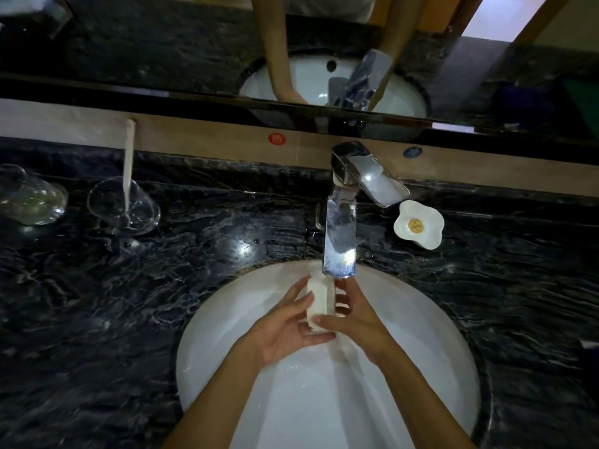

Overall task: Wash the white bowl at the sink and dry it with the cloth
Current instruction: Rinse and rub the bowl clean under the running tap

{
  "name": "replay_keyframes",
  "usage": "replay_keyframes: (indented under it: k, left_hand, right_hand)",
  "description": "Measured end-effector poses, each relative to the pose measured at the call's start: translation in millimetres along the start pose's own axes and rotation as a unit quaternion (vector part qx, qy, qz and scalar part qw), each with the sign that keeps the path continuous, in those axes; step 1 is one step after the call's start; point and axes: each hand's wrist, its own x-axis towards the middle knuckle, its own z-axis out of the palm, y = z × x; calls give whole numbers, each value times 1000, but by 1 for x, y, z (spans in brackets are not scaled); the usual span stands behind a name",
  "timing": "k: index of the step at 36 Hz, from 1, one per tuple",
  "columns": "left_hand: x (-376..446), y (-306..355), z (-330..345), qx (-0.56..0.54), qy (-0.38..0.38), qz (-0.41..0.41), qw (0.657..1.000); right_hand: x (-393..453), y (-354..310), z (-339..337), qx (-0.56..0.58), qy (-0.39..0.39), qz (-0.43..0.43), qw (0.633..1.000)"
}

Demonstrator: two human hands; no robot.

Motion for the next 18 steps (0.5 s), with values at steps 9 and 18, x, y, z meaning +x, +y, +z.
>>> replay_keyframes:
  k: [9,18]
  left_hand:
    - [10,12,20,73,19,-16,997]
    - [10,4,22,18,71,-33,997]
  right_hand:
    - [2,7,-17,47,-9,11,999]
    - [5,15,-14,52,-37,41,997]
